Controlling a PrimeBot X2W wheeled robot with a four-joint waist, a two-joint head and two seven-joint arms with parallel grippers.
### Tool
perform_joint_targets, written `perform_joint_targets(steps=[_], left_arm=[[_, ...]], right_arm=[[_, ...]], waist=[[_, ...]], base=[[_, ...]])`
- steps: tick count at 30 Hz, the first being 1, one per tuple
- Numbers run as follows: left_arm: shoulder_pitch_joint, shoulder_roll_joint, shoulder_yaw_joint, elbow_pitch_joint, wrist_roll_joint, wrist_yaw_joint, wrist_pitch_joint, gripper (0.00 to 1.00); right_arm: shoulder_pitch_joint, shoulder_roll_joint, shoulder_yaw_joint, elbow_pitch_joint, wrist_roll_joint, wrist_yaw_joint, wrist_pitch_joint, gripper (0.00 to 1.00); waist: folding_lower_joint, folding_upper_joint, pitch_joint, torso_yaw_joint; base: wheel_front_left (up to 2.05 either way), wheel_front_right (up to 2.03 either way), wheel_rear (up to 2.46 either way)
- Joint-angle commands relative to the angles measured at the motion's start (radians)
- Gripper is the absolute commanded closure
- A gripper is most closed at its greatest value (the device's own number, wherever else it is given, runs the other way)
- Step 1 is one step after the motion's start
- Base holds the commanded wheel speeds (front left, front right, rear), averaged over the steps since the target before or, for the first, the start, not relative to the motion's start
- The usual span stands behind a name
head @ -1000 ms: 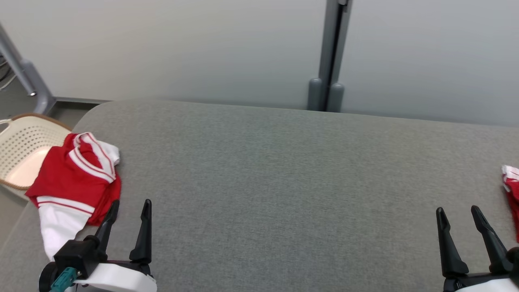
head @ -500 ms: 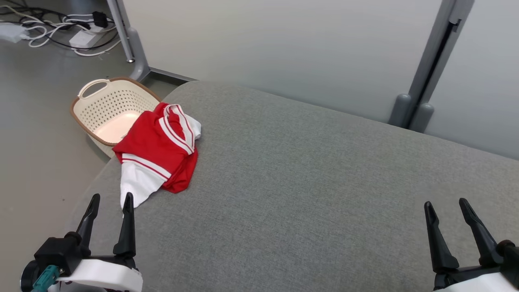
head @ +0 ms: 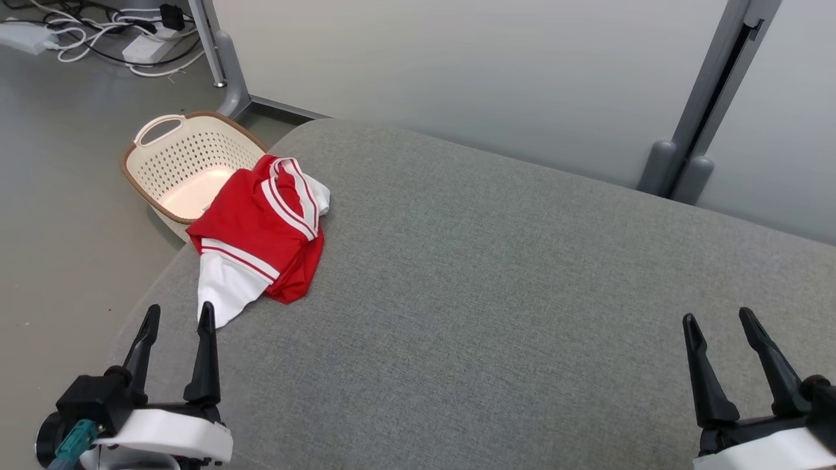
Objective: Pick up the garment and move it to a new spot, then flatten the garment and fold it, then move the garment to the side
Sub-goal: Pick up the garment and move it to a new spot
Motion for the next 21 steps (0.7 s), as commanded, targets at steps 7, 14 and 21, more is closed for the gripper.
perform_joint_targets(steps=[7, 14, 21], left_arm=[[-0.143, -0.028, 0.013, 0.121, -0.039, -0.039, -0.004, 0.00], [-0.393, -0.051, 0.045, 0.424, -0.129, -0.114, -0.004, 0.00], [-0.591, -0.011, 0.034, 0.768, -0.168, -0.148, -0.001, 0.00]], right_arm=[[-0.081, -0.035, 0.015, -0.051, -0.019, 0.000, 0.039, 0.00], [-0.175, -0.055, 0.010, -0.135, -0.068, 0.000, 0.101, 0.00], [-0.234, -0.063, 0.018, -0.148, -0.078, 0.000, 0.115, 0.00]], waist=[[0.0000, 0.0000, 0.134, -0.066], [0.0000, 0.0000, 0.335, -0.126], [0.0000, 0.0000, 0.428, -0.170]], base=[[0.00, 0.00, 0.00], [0.00, 0.00, 0.00], [0.00, 0.00, 0.00]])
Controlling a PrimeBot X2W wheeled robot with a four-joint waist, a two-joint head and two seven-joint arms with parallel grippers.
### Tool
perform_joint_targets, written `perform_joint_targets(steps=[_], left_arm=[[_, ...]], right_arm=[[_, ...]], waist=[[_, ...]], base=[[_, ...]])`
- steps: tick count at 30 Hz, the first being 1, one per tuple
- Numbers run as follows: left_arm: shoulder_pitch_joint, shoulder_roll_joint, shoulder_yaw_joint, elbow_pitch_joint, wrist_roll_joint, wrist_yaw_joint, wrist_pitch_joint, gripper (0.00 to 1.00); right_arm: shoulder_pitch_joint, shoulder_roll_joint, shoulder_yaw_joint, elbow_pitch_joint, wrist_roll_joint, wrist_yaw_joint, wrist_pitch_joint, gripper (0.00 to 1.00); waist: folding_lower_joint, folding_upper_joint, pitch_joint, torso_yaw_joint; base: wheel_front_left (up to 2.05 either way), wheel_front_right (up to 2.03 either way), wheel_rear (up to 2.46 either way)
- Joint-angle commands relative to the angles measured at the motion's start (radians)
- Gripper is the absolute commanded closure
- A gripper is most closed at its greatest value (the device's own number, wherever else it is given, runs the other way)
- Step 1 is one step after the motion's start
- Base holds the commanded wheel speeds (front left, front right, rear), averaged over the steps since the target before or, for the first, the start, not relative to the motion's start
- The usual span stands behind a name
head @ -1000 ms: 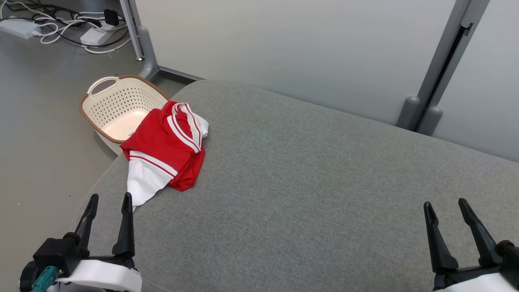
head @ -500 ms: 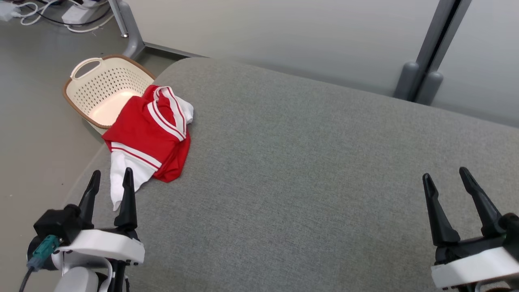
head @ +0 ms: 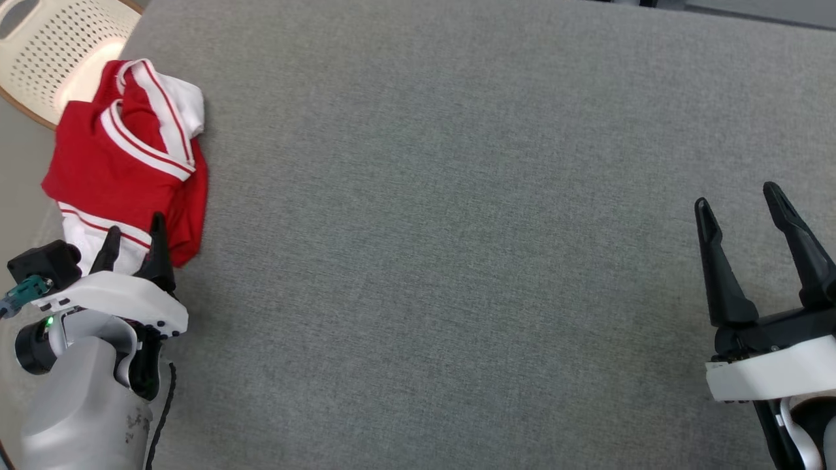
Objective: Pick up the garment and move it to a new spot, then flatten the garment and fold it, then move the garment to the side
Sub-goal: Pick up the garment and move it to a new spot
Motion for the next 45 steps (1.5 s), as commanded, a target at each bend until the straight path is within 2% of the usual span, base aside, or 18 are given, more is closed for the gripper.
perform_joint_targets(steps=[1, 5, 6, 7, 8, 12, 15, 24, 29, 30, 38, 42, 45], left_arm=[[-0.020, 0.005, -0.003, 0.022, -0.008, -0.005, 0.006, 0.00], [-0.071, 0.021, -0.011, 0.149, -0.033, -0.007, 0.028, 0.00], [-0.081, 0.021, -0.014, 0.169, -0.037, -0.008, 0.030, 0.03], [-0.089, 0.025, -0.018, 0.184, -0.038, -0.007, 0.026, 0.74], [-0.095, 0.028, -0.023, 0.190, -0.039, -0.008, 0.023, 1.00], [-0.111, 0.050, -0.035, 0.150, -0.038, -0.008, -0.003, 1.00], [-0.101, 0.079, -0.005, 0.041, -0.011, -0.008, -0.006, 1.00], [0.074, 0.062, 0.125, -0.375, 0.153, 0.007, -0.006, 1.00], [0.202, 0.024, 0.116, -0.619, 0.232, 0.023, -0.006, 1.00], [0.202, 0.024, 0.116, -0.619, 0.232, 0.023, -0.006, 1.00], [0.350, -0.036, 0.021, -0.902, 0.271, 0.041, 0.059, 1.00], [0.332, -0.053, -0.067, -0.943, 0.275, 0.019, 0.104, 1.00], [0.302, -0.067, -0.168, -0.927, 0.272, 0.002, 0.135, 1.00]], right_arm=[[-0.011, -0.003, -0.001, 0.000, 0.001, 0.000, -0.003, 0.00], [-0.026, 0.003, -0.003, 0.006, 0.002, 0.000, -0.011, 0.00], [-0.027, 0.005, -0.005, 0.008, 0.002, 0.000, -0.012, 0.00], [-0.027, 0.007, -0.005, 0.009, 0.002, 0.000, -0.014, 0.00], [-0.028, 0.006, -0.005, 0.010, 0.001, 0.000, -0.014, 0.00], [-0.030, 0.010, -0.010, 0.018, 0.003, 0.000, -0.023, 0.00], [-0.021, 0.012, -0.010, 0.029, 0.007, 0.000, -0.031, 0.00], [0.011, 0.038, 0.008, 0.080, 0.029, 0.000, -0.080, 0.00], [0.043, 0.057, 0.022, 0.093, 0.041, 0.000, -0.102, 0.00], [0.043, 0.057, 0.022, 0.093, 0.041, 0.000, -0.102, 0.00], [0.073, 0.080, 0.029, 0.074, 0.050, 0.000, -0.117, 0.00], [0.062, 0.084, 0.048, 0.075, 0.048, 0.000, -0.121, 0.00], [0.055, 0.091, 0.048, 0.077, 0.053, 0.000, -0.137, 0.00]], waist=[[0.0000, 0.0000, 0.041, -0.036], [0.0000, 0.0000, 0.053, -0.042], [0.0000, 0.0000, 0.055, -0.042], [0.0000, 0.0000, 0.056, -0.041], [0.0000, 0.0000, 0.055, -0.040], [0.0000, 0.0000, 0.037, -0.031], [0.0000, 0.0000, 0.008, -0.024], [0.0000, 0.0000, -0.129, -0.051], [0.0000, 0.0000, -0.200, -0.099], [0.0000, 0.0000, -0.200, -0.099], [0.0000, 0.0000, -0.213, -0.216], [0.0000, 0.0000, -0.187, -0.301], [0.0000, 0.0000, -0.161, -0.368]], base=[[0.00, 0.00, 0.00], [0.00, 0.00, 0.00], [0.00, 0.00, 0.00], [0.00, 0.00, 0.00], [0.00, 0.00, 0.00], [0.00, 0.00, 0.00], [0.00, 0.00, 0.00], [0.00, 0.00, 0.00], [0.00, 0.00, 0.00], [0.00, 0.00, 0.00], [0.00, 0.00, 0.00], [0.00, 0.00, 0.00], [0.00, 0.00, 0.00]])
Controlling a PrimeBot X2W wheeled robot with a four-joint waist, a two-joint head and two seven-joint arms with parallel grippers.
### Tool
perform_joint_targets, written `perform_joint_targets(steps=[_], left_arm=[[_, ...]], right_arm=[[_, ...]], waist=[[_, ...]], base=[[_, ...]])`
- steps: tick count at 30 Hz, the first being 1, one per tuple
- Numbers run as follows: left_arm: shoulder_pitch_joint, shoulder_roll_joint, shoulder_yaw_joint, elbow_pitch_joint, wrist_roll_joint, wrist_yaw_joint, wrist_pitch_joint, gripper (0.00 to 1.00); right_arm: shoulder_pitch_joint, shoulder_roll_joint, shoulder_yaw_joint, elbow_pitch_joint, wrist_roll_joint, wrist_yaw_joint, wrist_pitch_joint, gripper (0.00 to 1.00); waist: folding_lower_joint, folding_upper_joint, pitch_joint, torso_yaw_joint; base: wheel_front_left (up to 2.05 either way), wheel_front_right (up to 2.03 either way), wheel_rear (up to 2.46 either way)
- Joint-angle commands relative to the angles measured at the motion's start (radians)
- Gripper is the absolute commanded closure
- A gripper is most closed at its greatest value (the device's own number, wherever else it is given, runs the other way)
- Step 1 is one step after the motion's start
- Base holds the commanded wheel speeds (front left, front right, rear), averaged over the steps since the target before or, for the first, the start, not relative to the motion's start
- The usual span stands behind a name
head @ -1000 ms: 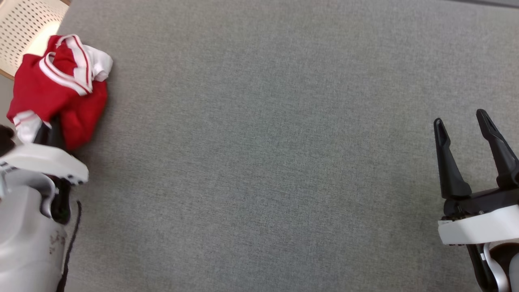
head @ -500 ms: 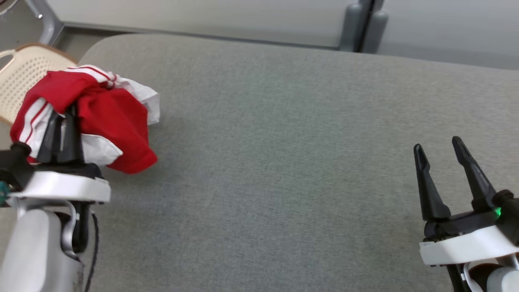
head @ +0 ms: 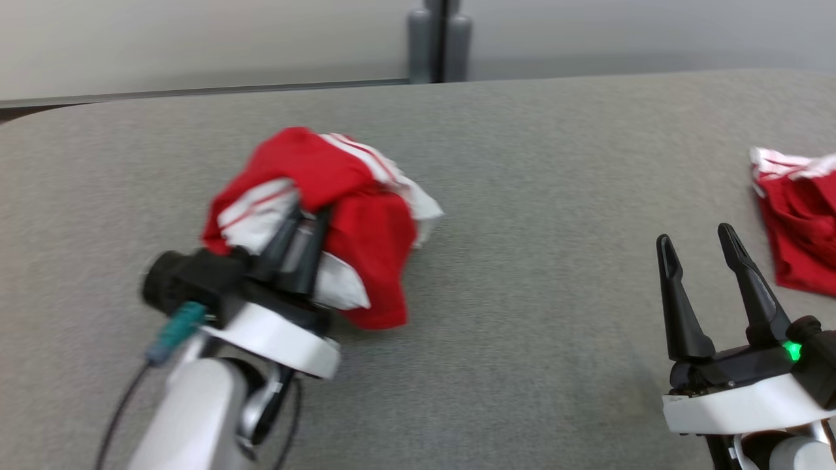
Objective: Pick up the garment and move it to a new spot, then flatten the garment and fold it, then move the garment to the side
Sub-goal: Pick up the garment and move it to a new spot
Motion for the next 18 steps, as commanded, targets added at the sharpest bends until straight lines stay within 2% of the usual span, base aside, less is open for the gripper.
perform_joint_targets(steps=[1, 8, 13, 14, 15, 16, 18], left_arm=[[-0.021, -0.005, -0.038, 0.012, 0.001, -0.007, 0.009, 1.00], [-0.098, -0.017, -0.297, 0.114, -0.023, -0.013, 0.060, 1.00], [-0.135, 0.015, -0.413, 0.208, -0.063, -0.014, 0.060, 1.00], [-0.139, 0.021, -0.421, 0.226, -0.067, -0.014, 0.057, 0.82], [-0.141, 0.024, -0.428, 0.238, -0.072, -0.014, 0.049, 0.09], [-0.145, 0.026, -0.431, 0.245, -0.074, -0.014, 0.040, 0.00], [-0.146, 0.035, -0.433, 0.251, -0.084, -0.014, 0.004, 0.00]], right_arm=[[-0.003, 0.005, 0.003, 0.005, 0.002, 0.000, -0.012, 0.00], [-0.013, 0.028, 0.005, 0.038, 0.011, 0.000, -0.057, 0.00], [-0.019, 0.040, 0.005, 0.063, 0.017, 0.000, -0.091, 0.00], [-0.020, 0.041, 0.006, 0.067, 0.019, 0.000, -0.096, 0.00], [-0.021, 0.042, 0.006, 0.070, 0.019, 0.000, -0.103, 0.00], [-0.021, 0.043, 0.004, 0.073, 0.018, 0.000, -0.105, 0.00], [-0.026, 0.046, -0.002, 0.083, 0.015, 0.000, -0.112, 0.00]], waist=[[0.0000, 0.0000, 0.041, -0.090], [0.0000, 0.0000, 0.123, -0.247], [0.0000, 0.0000, 0.168, -0.296], [0.0000, 0.0000, 0.172, -0.299], [0.0000, 0.0000, 0.175, -0.299], [0.0000, 0.0000, 0.177, -0.298], [0.0000, 0.0000, 0.173, -0.279]], base=[[0.00, 0.00, 0.00], [0.00, 0.00, 0.00], [0.00, 0.00, 0.00], [0.00, 0.00, 0.00], [0.00, 0.00, 0.00], [0.00, 0.00, 0.00], [0.00, 0.00, 0.00]])
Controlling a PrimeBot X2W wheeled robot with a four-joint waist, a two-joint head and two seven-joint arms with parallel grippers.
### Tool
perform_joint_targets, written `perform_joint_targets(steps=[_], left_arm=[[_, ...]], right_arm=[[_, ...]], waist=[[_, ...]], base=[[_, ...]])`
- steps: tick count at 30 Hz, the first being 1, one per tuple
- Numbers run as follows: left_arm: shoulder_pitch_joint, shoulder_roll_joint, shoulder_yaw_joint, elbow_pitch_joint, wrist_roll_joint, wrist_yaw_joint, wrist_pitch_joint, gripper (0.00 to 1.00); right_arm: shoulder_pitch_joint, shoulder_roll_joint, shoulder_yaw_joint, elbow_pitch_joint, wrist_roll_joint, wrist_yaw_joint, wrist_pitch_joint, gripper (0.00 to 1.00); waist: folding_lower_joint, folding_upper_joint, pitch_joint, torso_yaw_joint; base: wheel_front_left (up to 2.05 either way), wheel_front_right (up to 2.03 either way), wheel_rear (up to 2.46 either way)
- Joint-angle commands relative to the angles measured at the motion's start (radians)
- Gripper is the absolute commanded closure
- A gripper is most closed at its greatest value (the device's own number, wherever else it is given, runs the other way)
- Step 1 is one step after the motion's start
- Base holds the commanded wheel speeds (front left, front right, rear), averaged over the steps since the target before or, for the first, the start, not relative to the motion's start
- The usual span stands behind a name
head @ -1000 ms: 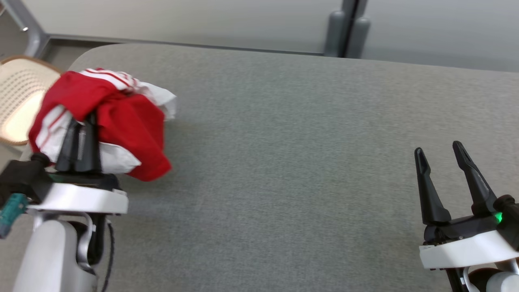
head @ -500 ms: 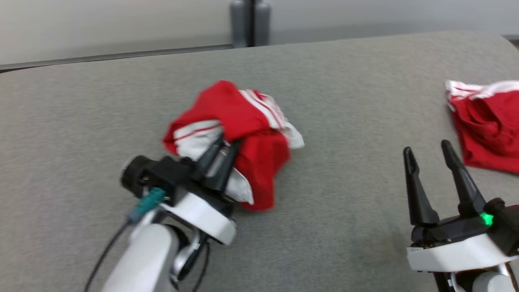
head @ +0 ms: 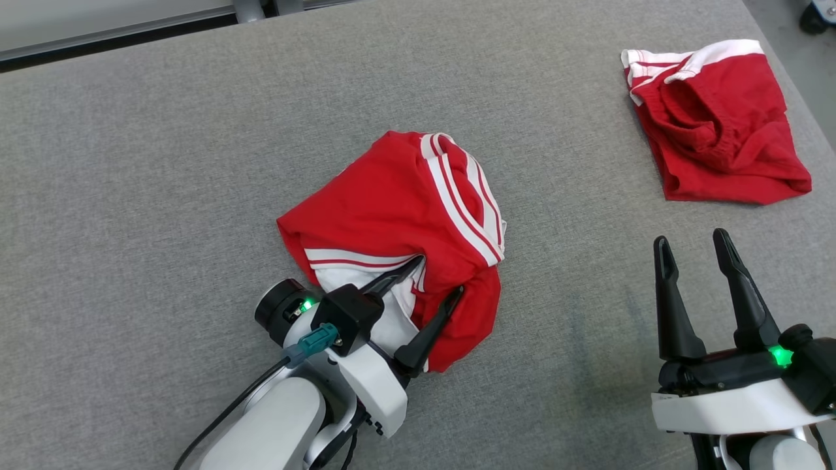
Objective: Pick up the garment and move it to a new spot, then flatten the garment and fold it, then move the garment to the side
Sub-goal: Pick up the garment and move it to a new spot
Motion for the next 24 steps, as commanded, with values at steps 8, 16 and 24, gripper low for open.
perform_joint_targets(steps=[8, 16, 24], left_arm=[[0.062, 0.031, 0.028, -0.134, -0.062, 0.033, -0.063, 0.00], [0.152, 0.072, 0.162, -0.234, -0.109, 0.145, -0.110, 0.00], [0.228, 0.132, 0.377, -0.231, -0.168, 0.231, -0.143, 0.00]], right_arm=[[-0.006, -0.011, -0.021, 0.008, -0.020, 0.000, 0.018, 0.00], [0.018, -0.044, -0.031, -0.016, -0.014, 0.000, 0.060, 0.00], [0.069, -0.053, -0.059, -0.056, -0.013, 0.000, 0.104, 0.00]], waist=[[0.0000, 0.0000, -0.095, 0.107], [0.0000, 0.0000, -0.178, 0.190], [0.0000, 0.0000, -0.237, 0.259]], base=[[0.00, 0.00, 0.00], [0.00, 0.00, 0.00], [0.00, 0.00, 0.00]])
